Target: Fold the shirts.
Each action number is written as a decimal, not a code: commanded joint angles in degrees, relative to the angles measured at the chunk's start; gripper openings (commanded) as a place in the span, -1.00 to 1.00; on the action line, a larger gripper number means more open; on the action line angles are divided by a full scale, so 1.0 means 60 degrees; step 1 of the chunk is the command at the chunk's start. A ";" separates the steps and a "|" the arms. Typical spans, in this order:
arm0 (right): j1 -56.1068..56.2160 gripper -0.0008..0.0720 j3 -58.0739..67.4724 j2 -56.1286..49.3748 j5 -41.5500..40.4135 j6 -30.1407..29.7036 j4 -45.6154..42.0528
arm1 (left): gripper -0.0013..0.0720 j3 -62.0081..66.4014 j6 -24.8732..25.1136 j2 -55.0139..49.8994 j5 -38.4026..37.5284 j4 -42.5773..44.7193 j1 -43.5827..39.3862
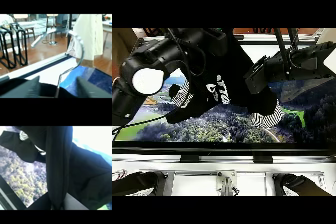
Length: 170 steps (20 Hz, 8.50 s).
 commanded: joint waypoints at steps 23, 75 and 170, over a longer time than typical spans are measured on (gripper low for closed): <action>0.0000 -0.82 0.0000 0.0131 -0.1625 -0.1093 0.1129 | 0.55 0.0011 0.0703 0.0561 -0.0149 -0.0004 0.0681; -1.2145 -0.81 0.0386 0.1133 -0.4095 0.4991 -0.4962 | 0.54 0.0007 0.0703 0.2401 -0.2535 0.0029 0.1759; -1.7314 0.84 0.2787 -0.1013 -0.3453 0.5719 -0.2353 | 0.48 0.0007 -0.2991 0.2375 -0.7129 0.0066 0.1275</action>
